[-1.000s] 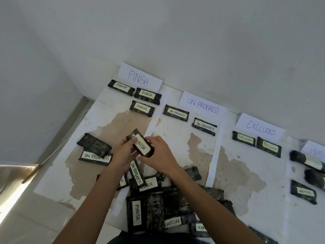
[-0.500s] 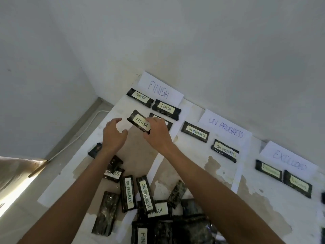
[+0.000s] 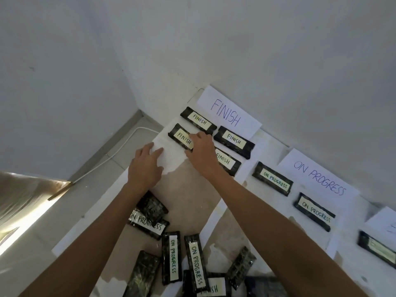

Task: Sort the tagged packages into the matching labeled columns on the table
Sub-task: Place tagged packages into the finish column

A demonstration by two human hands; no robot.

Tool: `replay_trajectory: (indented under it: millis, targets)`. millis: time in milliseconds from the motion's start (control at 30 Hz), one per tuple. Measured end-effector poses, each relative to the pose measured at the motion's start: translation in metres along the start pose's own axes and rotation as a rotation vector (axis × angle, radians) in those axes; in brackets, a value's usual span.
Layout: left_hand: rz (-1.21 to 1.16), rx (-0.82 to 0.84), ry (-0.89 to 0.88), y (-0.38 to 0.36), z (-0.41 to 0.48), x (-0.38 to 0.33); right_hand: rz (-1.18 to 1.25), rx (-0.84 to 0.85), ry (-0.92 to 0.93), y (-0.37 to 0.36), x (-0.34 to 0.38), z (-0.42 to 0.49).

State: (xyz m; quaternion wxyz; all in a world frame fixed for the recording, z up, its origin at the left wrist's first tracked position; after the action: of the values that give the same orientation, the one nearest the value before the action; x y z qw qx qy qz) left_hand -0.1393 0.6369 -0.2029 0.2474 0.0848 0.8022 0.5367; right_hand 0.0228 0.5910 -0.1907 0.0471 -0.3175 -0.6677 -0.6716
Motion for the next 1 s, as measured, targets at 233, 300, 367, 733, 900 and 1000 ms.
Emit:
replay_trajectory:
  millis: [233, 300, 367, 733, 900, 1000]
  targets:
    - [-0.064, 0.043, -0.053, 0.004, -0.010, 0.007, -0.008, 0.005, 0.057, 0.008, 0.014, -0.012]
    - [-0.188, -0.012, -0.060, 0.010, -0.025, 0.013, 0.045, 0.027, 0.080, 0.010, 0.029, -0.025]
    - [-0.260, -0.091, -0.062, 0.015, -0.045, 0.022, 0.138, 0.129, 0.096, 0.005, 0.049, -0.045]
    - [-0.462, -0.128, 0.093, 0.005, -0.105, 0.055, 0.059, 0.414, 0.142, -0.060, 0.093, -0.136]
    - [-0.731, -0.167, 0.219, 0.024, -0.115, 0.056, 0.392, 0.403, -0.053, -0.031, 0.077, -0.129]
    - [-0.713, -0.170, 0.173, 0.027, -0.119, 0.052, 0.542, 0.428, -0.147, -0.018, 0.059, -0.132]
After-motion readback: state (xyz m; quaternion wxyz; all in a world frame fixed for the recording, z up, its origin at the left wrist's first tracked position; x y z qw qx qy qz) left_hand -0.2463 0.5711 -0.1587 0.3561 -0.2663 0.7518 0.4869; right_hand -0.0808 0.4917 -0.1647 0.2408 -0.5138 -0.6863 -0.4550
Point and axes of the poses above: each hand's wrist, its own z-axis towards the middle knuckle, its own y-axis out of the back of the hand, x = y × z, the point moved 7 cm from there along z, towards the middle knuckle, and after that the axes turned 1 degree about y, right-handed, at the moved point
